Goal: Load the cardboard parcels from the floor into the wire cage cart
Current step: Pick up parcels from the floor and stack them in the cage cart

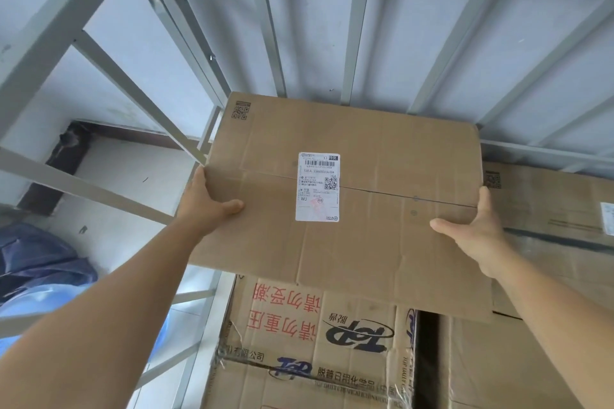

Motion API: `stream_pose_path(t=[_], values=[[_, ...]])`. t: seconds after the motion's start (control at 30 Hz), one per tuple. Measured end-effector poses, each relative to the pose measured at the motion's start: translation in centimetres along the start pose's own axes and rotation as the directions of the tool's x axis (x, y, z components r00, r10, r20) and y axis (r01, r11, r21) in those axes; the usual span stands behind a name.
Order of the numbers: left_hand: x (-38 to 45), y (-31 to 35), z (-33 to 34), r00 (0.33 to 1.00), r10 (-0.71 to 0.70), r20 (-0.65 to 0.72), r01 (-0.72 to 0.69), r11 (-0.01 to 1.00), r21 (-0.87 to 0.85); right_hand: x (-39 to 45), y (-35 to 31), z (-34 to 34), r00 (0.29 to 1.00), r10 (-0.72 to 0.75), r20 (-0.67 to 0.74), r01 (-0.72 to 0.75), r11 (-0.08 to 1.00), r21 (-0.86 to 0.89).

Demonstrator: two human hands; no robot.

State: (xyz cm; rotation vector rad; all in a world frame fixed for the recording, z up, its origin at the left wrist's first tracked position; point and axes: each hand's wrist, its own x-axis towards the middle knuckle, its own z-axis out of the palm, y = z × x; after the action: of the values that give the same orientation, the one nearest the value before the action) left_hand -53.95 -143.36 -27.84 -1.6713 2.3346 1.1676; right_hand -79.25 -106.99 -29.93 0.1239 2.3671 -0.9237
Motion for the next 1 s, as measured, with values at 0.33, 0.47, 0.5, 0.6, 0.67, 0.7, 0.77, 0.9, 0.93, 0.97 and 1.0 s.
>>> stream_pose_path(t=[0.33,0.47,0.5,0.6,0.67,0.7,0.77,0.9,0.93,0.97,1.0], values=[[3.1,-1.0,2.0,1.000,0.011,-0.001,-0.011,1.000,-0.026,1.2,0.6,1.1,0.999,0.007,-0.036,-0.006,1.000,0.022],[3.1,-1.4,2.2,1.000,0.027,-0.003,-0.027,0.999,0.023,1.3,0.9,0.9,1.000,-0.009,-0.010,0.009,1.000,-0.001],[3.0,-1.4,2.2,0.999,0.034,0.002,-0.035,0.999,0.042,1.1,1.0,0.8,1.000,-0.015,-0.005,0.015,1.000,-0.014],[2.5,-1.0,2.1,0.998,0.054,0.012,-0.055,0.990,0.127,0.7,0.6,0.5,1.000,-0.026,0.017,0.027,0.998,-0.051],[2.0,-0.9,2.1,0.998,0.048,0.033,-0.053,0.980,0.193,0.1,0.4,0.5,0.999,-0.001,0.032,0.003,0.998,-0.065],[1.6,-1.0,2.1,0.998,0.034,0.048,-0.044,0.974,0.224,-0.4,0.5,0.6,0.999,0.020,0.031,-0.018,0.998,-0.068],[0.6,-1.3,2.3,0.997,0.004,0.073,-0.025,0.957,0.291,-1.5,1.0,0.9,0.997,0.068,0.024,-0.067,0.995,-0.071],[-1.4,-2.6,2.4,0.993,-0.010,0.116,-0.037,0.918,0.394,-4.0,3.0,1.6,0.992,0.119,0.039,-0.113,0.985,-0.131],[-1.7,-3.0,2.3,0.993,-0.010,0.120,-0.040,0.915,0.402,-4.5,3.2,1.7,0.992,0.118,0.044,-0.110,0.983,-0.149],[-1.9,-3.3,2.2,0.993,-0.014,0.120,-0.037,0.913,0.407,-4.8,3.3,1.8,0.993,0.112,0.047,-0.104,0.982,-0.157],[-2.1,-3.6,2.1,0.993,-0.020,0.117,-0.030,0.913,0.406,-4.9,3.3,1.8,0.993,0.104,0.049,-0.095,0.983,-0.155]])
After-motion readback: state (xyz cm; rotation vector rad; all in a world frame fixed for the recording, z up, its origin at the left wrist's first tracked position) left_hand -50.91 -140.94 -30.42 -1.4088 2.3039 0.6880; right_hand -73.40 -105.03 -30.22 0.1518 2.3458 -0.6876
